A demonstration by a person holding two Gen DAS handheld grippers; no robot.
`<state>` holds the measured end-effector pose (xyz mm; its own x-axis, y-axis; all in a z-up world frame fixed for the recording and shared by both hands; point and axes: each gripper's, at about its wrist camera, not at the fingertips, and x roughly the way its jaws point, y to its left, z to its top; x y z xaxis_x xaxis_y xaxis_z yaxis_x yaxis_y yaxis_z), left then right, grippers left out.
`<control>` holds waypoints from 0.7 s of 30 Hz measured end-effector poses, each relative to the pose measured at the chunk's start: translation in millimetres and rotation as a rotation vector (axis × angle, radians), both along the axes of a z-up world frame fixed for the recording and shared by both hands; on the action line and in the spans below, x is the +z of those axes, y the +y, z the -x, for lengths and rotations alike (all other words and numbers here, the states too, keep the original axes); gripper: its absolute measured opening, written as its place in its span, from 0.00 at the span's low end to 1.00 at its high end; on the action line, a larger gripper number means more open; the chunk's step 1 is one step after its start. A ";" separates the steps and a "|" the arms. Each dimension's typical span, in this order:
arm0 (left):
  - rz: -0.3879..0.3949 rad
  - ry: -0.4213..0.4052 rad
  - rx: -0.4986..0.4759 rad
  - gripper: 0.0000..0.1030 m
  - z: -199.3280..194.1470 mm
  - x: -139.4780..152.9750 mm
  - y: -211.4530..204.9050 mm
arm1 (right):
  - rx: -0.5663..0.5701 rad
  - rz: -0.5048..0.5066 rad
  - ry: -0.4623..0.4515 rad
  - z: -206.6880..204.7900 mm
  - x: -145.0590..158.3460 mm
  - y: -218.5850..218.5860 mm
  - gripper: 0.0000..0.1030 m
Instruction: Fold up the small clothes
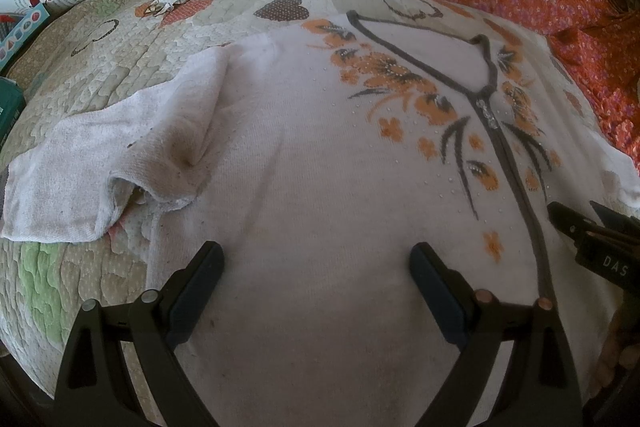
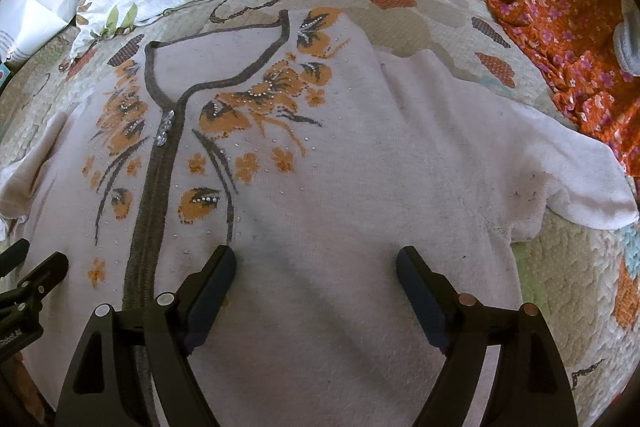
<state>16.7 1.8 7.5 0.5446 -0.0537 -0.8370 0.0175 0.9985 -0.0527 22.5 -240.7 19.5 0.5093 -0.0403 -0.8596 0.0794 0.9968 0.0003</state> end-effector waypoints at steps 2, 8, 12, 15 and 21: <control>0.000 0.000 0.000 0.91 0.0 0.0 0.0 | -0.001 0.000 0.000 0.1 -0.1 -0.1 0.85; 0.000 0.000 0.000 0.91 0.2 0.0 0.0 | -0.001 0.002 -0.001 0.0 -0.6 -0.9 0.86; -0.001 0.001 0.000 0.92 0.0 0.2 0.0 | 0.000 0.002 -0.001 0.1 -0.7 -1.1 0.86; -0.002 0.001 -0.001 0.92 -0.2 0.4 -0.4 | 0.000 0.003 -0.001 0.3 -0.8 -0.5 0.86; -0.003 0.004 -0.005 0.92 3.2 -1.1 -1.6 | -0.001 0.007 -0.005 0.8 -0.9 -1.9 0.88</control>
<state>13.5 0.2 6.4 0.5409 -0.0543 -0.8393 0.0223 0.9985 -0.0503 21.8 -242.6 18.6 0.5132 -0.0465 -0.8570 0.0806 0.9967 -0.0058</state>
